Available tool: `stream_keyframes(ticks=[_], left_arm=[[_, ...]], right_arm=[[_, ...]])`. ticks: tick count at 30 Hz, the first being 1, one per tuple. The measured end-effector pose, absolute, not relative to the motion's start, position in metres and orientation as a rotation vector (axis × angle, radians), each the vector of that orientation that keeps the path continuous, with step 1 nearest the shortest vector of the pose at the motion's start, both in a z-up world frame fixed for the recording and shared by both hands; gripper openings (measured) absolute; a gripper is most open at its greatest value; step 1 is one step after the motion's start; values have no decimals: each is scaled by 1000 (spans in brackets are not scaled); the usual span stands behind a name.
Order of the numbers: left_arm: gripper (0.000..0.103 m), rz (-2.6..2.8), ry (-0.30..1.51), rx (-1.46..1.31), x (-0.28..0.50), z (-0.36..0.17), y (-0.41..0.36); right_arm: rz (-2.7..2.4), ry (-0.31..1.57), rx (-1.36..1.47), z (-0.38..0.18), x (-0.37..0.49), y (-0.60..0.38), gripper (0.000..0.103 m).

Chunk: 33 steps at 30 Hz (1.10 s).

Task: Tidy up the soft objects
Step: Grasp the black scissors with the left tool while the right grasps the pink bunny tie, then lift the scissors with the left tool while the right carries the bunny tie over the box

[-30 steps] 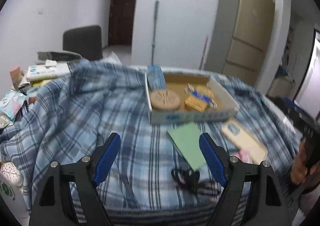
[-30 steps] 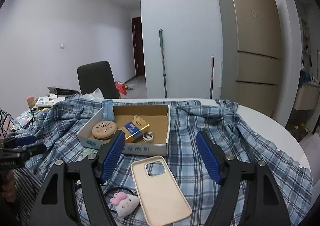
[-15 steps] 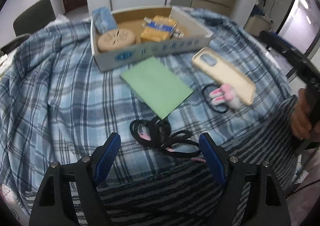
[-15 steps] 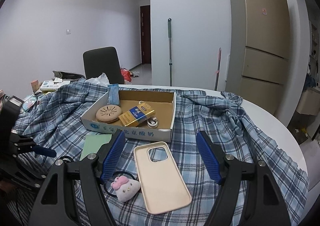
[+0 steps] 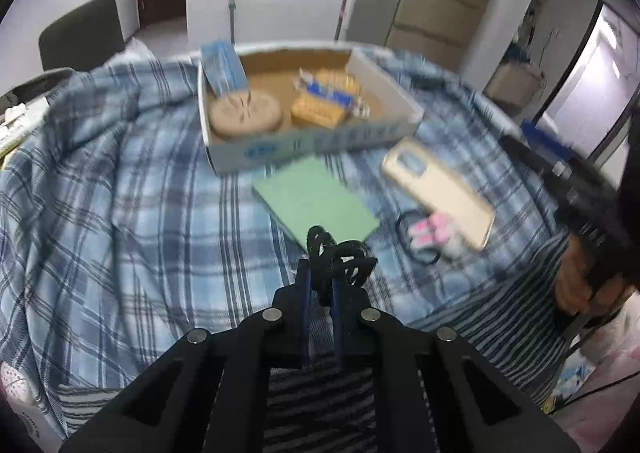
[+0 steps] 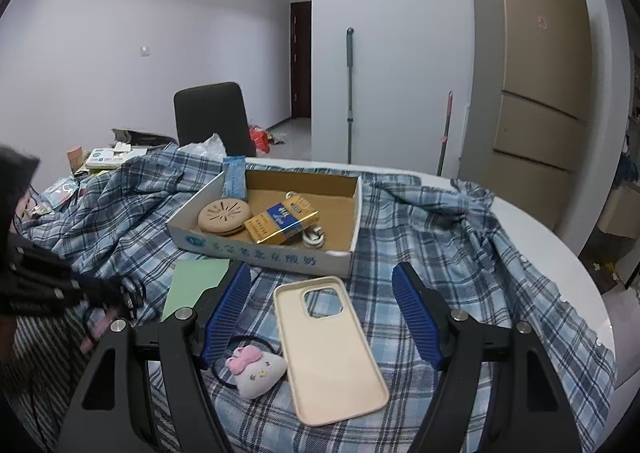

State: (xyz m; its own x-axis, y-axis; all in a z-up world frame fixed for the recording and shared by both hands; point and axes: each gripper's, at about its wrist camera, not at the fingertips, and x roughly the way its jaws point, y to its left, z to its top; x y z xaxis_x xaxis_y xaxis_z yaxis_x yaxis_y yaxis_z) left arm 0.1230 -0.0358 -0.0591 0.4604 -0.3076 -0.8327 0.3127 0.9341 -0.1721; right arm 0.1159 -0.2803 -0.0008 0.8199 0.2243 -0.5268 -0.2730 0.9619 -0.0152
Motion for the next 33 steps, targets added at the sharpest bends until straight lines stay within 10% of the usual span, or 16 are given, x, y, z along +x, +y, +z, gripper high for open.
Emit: stream_keyframes(ticks=[22,27,33], left_arm=[[10,-321,763,36,109,-26,-27],[10,-315,761,30,110,-26,-25],[10,-306,733,35,111,-20,-26]], right_arm=[[467,1000,-181,-66,138,-236,57],[452,1034,-180,-74,141,-236,22],[477,867,-187,-48,123,-238,20]])
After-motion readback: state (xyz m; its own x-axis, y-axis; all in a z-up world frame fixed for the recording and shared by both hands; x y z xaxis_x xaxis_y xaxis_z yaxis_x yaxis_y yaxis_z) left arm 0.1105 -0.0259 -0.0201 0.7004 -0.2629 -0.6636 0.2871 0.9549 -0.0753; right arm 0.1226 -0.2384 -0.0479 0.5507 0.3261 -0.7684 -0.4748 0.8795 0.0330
